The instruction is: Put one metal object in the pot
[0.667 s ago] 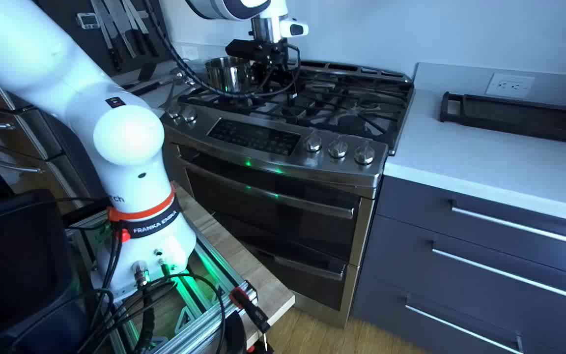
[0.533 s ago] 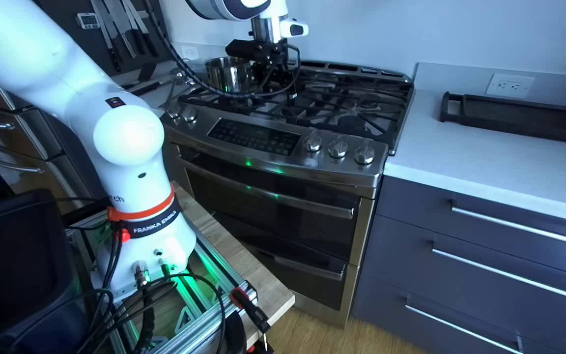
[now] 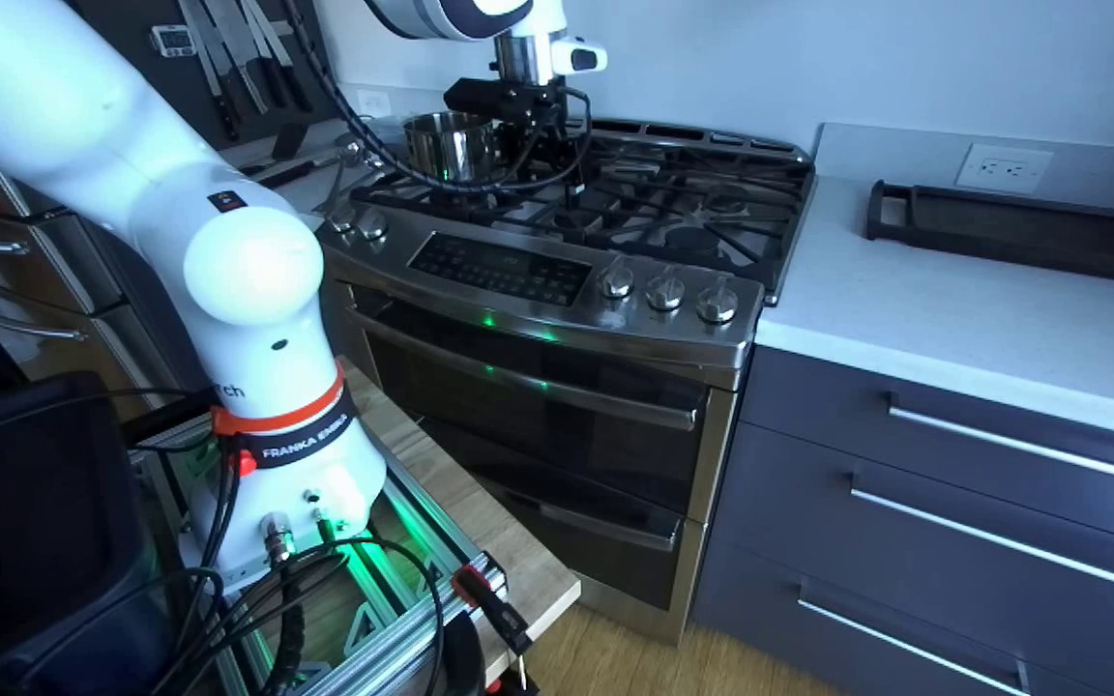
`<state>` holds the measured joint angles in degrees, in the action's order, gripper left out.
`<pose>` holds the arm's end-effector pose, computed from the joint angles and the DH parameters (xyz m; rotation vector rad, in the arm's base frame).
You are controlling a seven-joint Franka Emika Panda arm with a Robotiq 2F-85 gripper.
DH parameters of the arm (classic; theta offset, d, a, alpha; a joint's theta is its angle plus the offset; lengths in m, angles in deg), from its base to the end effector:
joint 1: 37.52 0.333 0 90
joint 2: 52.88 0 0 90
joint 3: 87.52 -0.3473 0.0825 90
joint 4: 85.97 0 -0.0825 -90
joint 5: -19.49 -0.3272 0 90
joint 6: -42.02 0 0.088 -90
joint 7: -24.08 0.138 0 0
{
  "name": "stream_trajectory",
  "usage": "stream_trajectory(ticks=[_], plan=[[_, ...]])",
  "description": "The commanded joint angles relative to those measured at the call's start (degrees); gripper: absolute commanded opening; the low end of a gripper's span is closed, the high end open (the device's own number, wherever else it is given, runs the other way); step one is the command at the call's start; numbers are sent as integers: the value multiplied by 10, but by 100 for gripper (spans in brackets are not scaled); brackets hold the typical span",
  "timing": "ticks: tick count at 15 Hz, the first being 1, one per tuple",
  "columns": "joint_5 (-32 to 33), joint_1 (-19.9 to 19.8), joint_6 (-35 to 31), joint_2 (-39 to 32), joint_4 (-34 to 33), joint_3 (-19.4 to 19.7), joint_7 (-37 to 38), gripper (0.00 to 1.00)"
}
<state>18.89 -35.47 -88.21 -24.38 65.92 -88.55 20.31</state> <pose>0.3287 0.0184 0.4398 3.1301 0.1748 0.1873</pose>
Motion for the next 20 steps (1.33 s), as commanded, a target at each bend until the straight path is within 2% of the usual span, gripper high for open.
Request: stream_trajectory(ticks=[1,6,9,15,18,19,20], plan=[[-45,23,-25,-23,-35,7,3,100],[-113,74,-85,-55,-135,3,-35,100],[-120,104,-140,-81,-184,5,-104,100],[-116,149,-199,-143,-272,5,-256,100],[-135,175,-213,-172,-317,4,-343,100],[-114,150,-203,-147,-287,-9,-286,100],[-117,152,-203,-154,-297,-12,-292,100]])
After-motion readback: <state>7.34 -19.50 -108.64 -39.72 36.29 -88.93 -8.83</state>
